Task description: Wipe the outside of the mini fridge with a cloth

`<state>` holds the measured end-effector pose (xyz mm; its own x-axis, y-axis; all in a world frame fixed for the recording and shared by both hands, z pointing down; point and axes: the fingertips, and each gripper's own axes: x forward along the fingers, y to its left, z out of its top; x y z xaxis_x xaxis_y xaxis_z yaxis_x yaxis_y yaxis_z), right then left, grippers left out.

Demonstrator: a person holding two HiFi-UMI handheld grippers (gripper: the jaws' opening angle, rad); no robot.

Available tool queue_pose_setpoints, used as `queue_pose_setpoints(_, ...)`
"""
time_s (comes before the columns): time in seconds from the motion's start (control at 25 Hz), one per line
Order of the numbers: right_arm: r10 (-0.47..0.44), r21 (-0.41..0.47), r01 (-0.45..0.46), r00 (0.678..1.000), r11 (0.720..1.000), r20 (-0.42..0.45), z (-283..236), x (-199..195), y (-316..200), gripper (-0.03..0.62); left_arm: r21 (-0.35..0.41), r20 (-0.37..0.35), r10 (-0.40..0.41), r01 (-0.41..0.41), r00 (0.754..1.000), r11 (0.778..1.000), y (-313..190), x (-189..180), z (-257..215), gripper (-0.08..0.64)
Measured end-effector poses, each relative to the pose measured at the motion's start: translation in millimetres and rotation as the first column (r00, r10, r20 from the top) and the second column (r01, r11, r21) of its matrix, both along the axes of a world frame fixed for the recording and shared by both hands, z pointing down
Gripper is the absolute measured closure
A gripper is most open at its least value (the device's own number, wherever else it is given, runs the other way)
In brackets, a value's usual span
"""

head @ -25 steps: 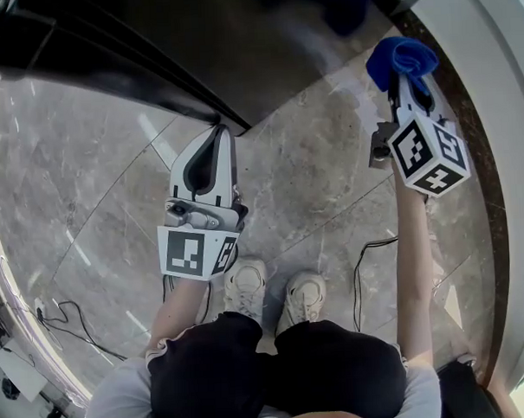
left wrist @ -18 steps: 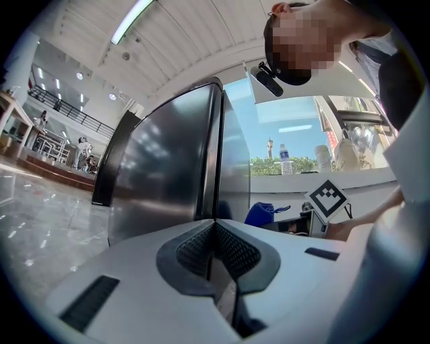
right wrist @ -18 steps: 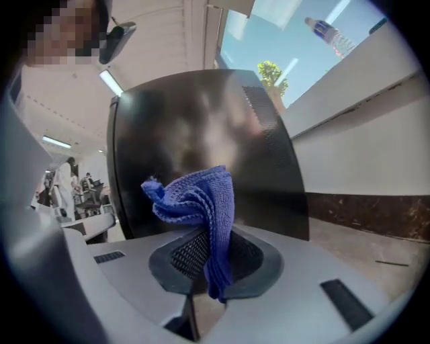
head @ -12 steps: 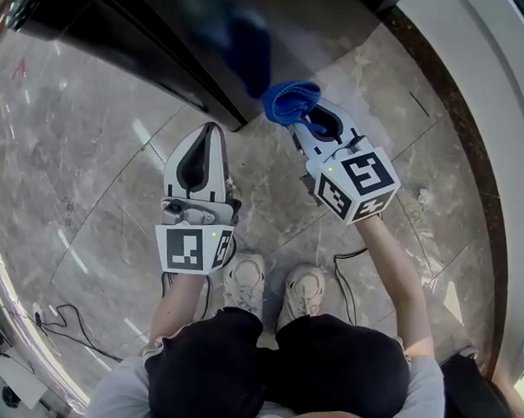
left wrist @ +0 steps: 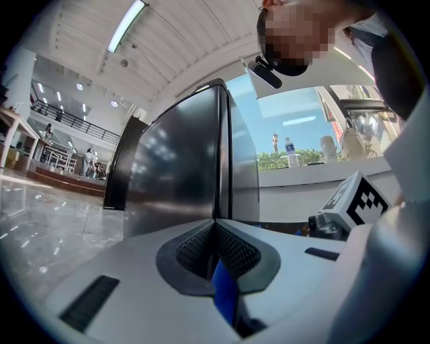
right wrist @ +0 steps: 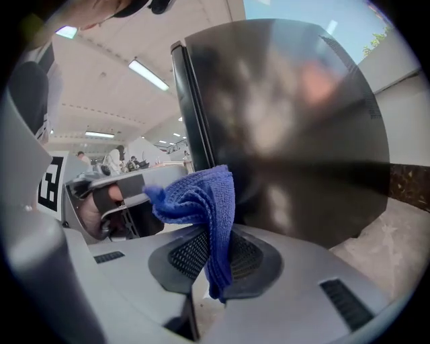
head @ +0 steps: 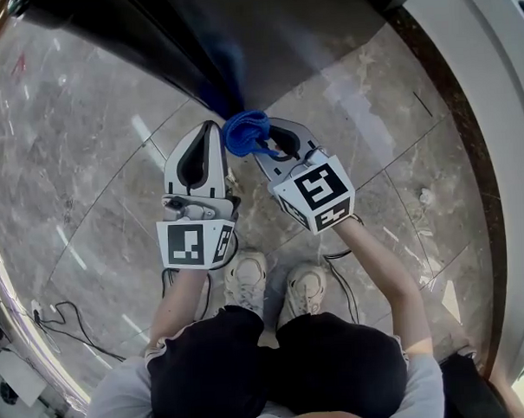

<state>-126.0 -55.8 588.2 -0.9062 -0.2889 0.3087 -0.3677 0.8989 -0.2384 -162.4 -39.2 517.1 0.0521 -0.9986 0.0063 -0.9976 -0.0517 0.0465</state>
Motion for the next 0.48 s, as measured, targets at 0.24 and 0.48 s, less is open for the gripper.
queue_pose_setpoints(0.24, -0.033, 0.021, 0.034, 0.999, 0.999, -0.042, 11.0, -16.5, 6.0, 0.521, -0.004, -0.009, -0.01, 0.01, 1.0, 1.0, -0.8, -5.1, 1.8, 0.555)
queue_pose_setpoints(0.48, -0.027, 0.033, 0.029, 0.998, 0.999, -0.053, 11.9, -16.8, -2.0, 0.52, -0.009, -0.016, -0.015, 0.015, 1.0, 1.0, -0.5, -7.7, 4.5, 0.555)
